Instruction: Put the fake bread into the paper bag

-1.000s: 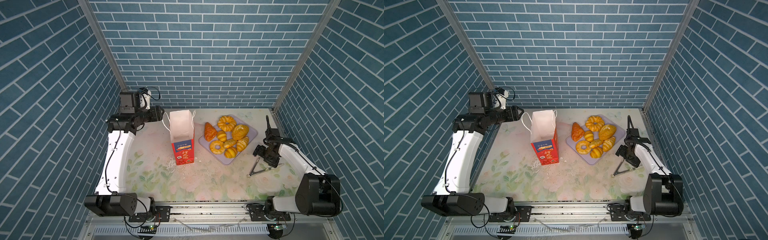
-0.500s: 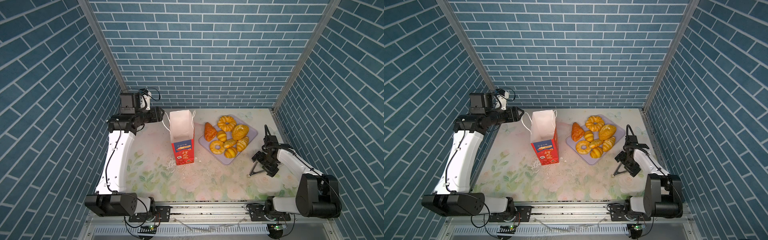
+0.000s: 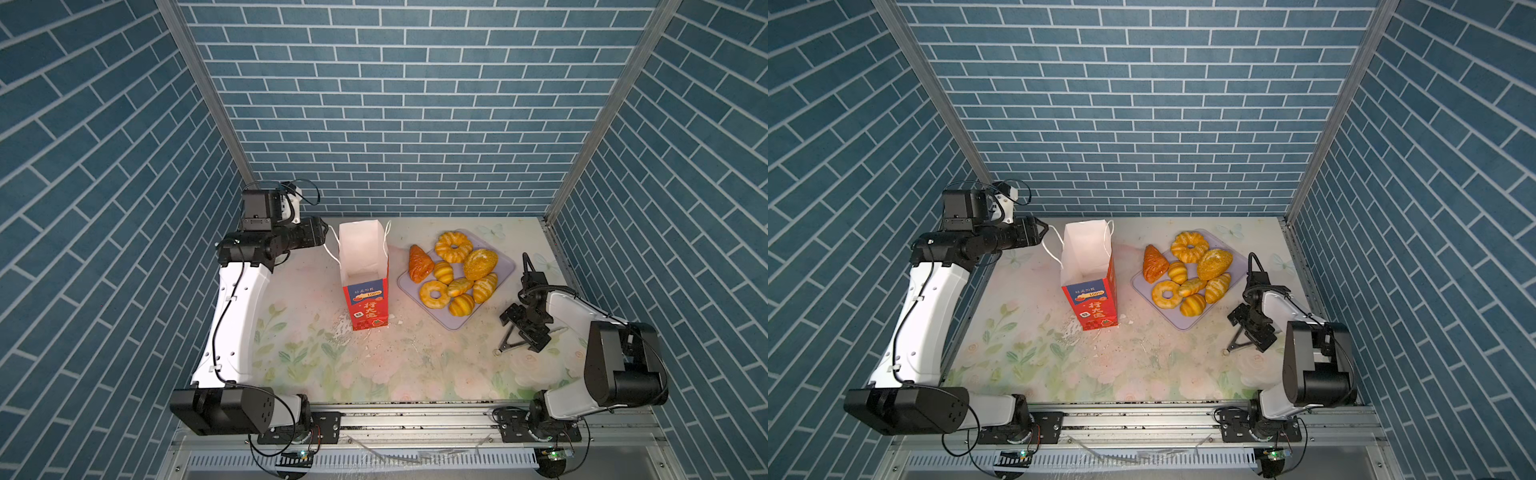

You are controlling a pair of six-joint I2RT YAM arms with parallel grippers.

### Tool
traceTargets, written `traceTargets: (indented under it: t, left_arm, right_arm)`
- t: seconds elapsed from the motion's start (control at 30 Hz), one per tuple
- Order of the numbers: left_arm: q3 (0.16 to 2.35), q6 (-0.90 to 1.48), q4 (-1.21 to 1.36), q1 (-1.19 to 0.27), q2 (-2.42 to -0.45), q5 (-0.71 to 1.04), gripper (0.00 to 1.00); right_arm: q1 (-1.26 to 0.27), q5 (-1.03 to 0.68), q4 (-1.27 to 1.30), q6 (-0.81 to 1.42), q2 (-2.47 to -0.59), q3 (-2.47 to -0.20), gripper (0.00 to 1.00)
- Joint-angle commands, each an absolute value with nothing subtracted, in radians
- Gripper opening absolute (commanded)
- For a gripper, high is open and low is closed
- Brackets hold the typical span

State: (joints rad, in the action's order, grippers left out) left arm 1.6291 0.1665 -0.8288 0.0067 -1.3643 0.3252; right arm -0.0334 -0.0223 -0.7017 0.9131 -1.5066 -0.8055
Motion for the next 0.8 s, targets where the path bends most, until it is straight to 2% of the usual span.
traceTargets:
  t: [0.0, 0.17, 0.37, 0.6, 0.77]
  left_arm:
    - [1.611, 0.174, -0.811, 0.014, -1.330, 0.304, 0.70]
    - [1.606, 0.172, -0.811, 0.015, -1.319, 0.299, 0.71]
    - [1.610, 0.169, -0.816, 0.017, -1.318, 0.300, 0.71]
    - [1.604, 0.167, -0.811, 0.020, -1.310, 0.307, 0.71]
    - [1.594, 0.170, -0.806, 0.021, -1.300, 0.316, 0.71]
  right_arm:
    - [-0.031, 0.001, -0.686, 0.906, -1.531, -0.837, 0.91]
    - [-0.031, 0.046, -0.688, 0.778, -1.578, -0.872, 0.77]
    - [-0.031, 0.086, -0.736, 0.529, -1.643, -0.971, 0.68]
    - [-0.001, 0.100, -0.721, 0.281, -1.702, -1.020, 0.66]
    - [0.049, 0.056, -0.690, 0.202, -1.711, -1.014, 0.66]
